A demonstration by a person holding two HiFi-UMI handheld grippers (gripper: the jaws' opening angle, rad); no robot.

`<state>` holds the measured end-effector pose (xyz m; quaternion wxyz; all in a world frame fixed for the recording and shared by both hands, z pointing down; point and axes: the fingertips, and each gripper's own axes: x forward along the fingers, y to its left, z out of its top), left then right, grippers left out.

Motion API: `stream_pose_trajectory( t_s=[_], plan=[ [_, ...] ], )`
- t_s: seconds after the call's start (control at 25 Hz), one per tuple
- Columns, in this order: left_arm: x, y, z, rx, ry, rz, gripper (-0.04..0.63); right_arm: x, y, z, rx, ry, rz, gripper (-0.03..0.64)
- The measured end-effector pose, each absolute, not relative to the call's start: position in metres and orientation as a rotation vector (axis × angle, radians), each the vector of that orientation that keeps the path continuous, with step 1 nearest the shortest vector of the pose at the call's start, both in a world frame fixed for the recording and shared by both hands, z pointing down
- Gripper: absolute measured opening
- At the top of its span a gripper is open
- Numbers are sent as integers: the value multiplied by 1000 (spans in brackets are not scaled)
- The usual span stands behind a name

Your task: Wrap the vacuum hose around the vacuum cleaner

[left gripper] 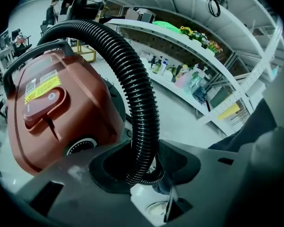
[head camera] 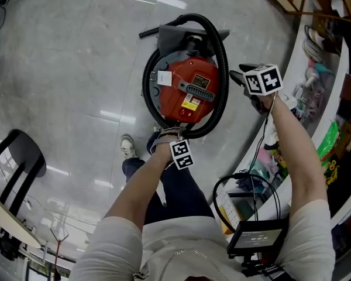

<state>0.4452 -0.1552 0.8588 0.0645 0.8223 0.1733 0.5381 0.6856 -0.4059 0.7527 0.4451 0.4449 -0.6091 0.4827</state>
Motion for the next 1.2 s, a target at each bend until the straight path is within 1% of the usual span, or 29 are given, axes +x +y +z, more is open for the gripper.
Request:
stream_pose_trajectory(
  t_s=[0.08,0.16,0.52,0.76,0.88,1.08,1.2],
  plan=[
    [445,-155,859,2481,522,1622,176,692,-411,751,1299,-1533,1552,198],
    [446,-156,861,2478,521,1621,176,695,-419,748,1419,-1569,1732,198],
    [447,-154,863,2469,519,1629,176,679,-433,740,1338,-1683,1705,199],
    [448,-153,864,2461,528,1652,176,665,-442,748,1255,-1650,1605,199],
    [449,-153,865,2459,527,1660,176,656,-443,753,1179,-1619,1497,199],
    [450,-153,864,2448,513,1653,176,656,-436,761,928,-1545,1020,196],
    [453,-154,860,2445,471,1608,176,661,-432,763,830,-1546,818,193]
  ],
)
